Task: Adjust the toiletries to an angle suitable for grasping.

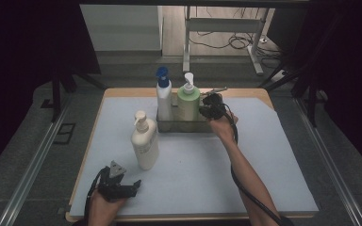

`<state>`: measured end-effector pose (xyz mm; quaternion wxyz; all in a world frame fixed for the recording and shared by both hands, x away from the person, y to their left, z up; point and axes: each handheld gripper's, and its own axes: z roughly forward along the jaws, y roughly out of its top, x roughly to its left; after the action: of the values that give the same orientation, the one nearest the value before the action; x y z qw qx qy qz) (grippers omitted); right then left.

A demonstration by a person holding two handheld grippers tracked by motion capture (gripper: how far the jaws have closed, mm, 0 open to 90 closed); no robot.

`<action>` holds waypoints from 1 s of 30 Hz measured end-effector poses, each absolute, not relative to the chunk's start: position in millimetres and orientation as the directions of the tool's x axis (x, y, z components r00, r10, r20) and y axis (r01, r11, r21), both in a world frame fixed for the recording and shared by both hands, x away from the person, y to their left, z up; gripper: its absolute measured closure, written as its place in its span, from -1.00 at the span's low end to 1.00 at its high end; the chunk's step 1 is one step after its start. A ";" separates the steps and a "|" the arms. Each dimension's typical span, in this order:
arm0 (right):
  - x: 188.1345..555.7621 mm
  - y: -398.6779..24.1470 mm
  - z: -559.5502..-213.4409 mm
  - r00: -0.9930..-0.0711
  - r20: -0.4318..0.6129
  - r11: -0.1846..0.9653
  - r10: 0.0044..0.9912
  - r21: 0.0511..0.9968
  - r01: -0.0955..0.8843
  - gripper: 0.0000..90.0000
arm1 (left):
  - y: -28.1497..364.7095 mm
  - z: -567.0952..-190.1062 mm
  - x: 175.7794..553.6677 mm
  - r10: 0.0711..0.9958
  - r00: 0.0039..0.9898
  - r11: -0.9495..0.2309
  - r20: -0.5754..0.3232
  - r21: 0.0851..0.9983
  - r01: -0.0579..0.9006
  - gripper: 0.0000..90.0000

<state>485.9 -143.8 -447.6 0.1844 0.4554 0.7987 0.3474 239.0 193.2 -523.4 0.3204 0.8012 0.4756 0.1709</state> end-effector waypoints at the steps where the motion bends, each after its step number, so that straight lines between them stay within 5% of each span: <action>1: 485.5 -141.5 -447.7 -0.519 0.019 0.346 0.855 0.724 0.597 0.99 | 193.2 -523.4 239.0 0.872 0.489 -0.342 -0.031 0.676 0.653 -0.74; 30: 481.3 -121.1 -450.2 -0.524 -0.009 0.364 0.852 0.728 0.581 0.99 | 193.1 -523.3 239.2 0.872 0.489 -0.342 -0.031 0.676 0.653 -0.74</action>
<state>481.3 -121.1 -450.2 0.1970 0.4466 0.8021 0.3442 239.2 193.1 -523.3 0.3201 0.8012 0.4757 0.1709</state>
